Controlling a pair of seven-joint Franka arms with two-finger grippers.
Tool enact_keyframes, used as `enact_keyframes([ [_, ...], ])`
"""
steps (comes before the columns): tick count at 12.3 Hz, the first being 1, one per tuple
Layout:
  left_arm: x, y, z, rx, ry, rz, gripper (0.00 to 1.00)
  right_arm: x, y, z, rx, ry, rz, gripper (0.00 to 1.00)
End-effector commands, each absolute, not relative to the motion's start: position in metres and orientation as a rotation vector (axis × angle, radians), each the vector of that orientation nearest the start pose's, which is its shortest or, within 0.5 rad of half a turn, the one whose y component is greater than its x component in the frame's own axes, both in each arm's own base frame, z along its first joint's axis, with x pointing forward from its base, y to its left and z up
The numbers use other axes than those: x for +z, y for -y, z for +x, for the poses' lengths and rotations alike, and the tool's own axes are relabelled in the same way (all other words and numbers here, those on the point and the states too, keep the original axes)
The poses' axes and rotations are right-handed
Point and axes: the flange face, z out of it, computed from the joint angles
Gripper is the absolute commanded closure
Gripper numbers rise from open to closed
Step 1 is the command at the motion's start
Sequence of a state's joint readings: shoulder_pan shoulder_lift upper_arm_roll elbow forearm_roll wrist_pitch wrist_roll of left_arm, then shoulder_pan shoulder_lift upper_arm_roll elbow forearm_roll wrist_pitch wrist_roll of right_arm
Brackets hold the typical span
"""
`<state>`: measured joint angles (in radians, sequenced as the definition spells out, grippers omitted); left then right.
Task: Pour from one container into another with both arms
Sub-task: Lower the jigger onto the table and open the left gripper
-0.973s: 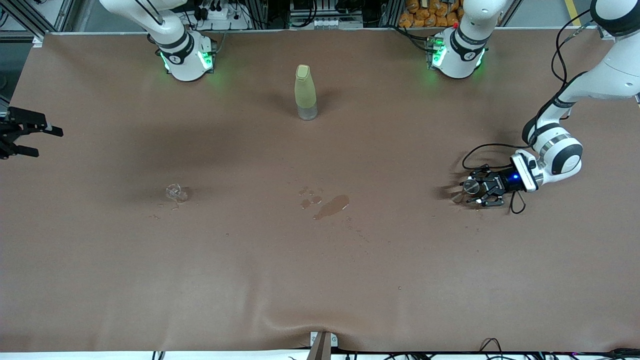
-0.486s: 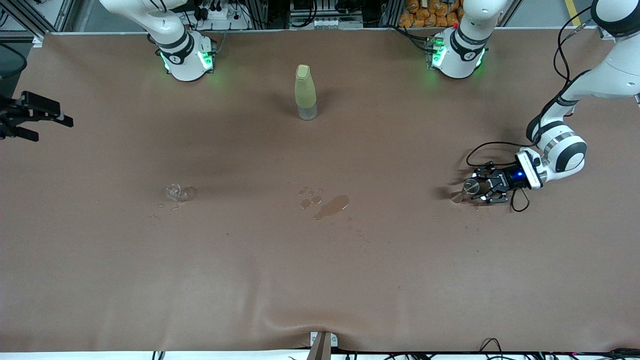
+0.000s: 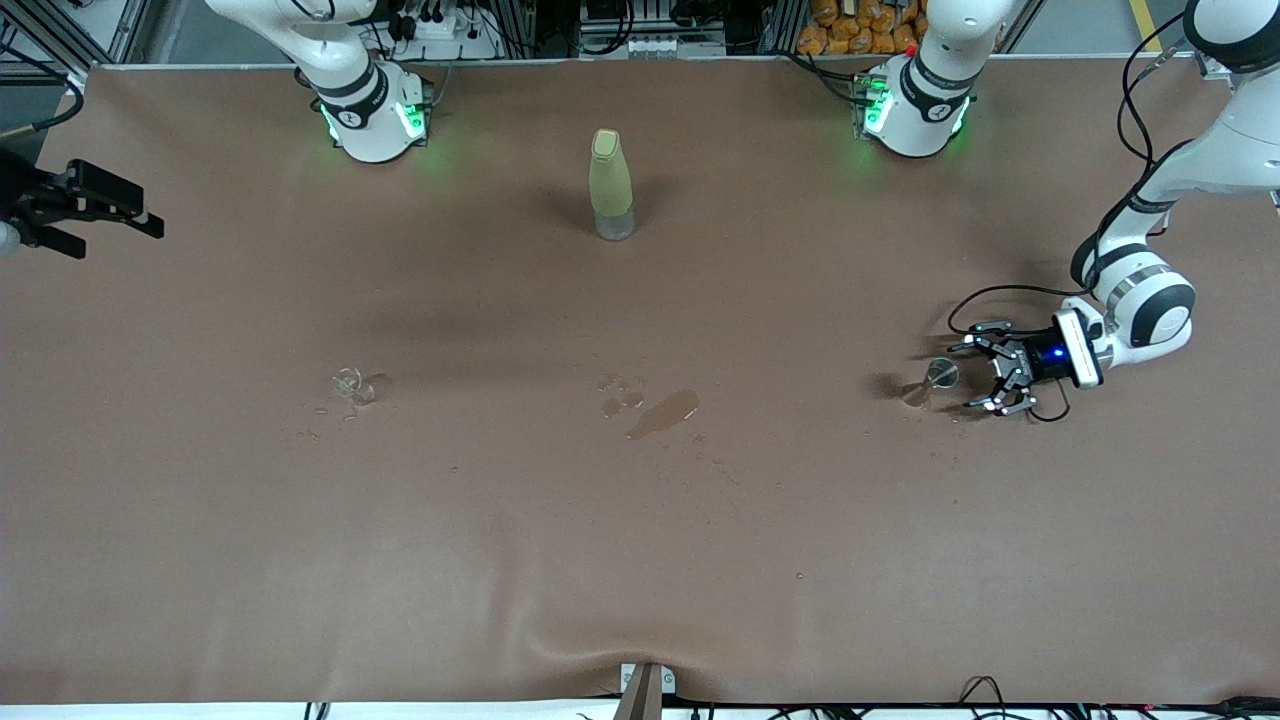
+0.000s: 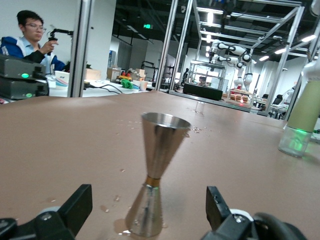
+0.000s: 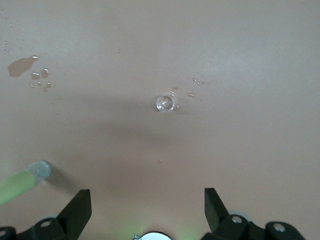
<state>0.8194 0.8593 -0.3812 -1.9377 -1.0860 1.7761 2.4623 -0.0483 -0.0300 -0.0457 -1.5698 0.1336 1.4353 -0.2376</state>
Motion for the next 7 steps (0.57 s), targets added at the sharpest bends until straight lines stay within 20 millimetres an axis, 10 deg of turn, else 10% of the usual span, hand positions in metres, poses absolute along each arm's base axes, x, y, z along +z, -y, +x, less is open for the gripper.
enact_keyframes([
  [1,0.105,-0.165,0.534,1.018,1.011,1.570,0.00,0.641,0.033,0.524,0.117,0.165,-3.039,0.00],
  [7,0.177,-0.194,0.568,0.706,0.842,1.789,0.00,0.638,0.032,0.528,0.124,0.103,-3.116,0.00],
])
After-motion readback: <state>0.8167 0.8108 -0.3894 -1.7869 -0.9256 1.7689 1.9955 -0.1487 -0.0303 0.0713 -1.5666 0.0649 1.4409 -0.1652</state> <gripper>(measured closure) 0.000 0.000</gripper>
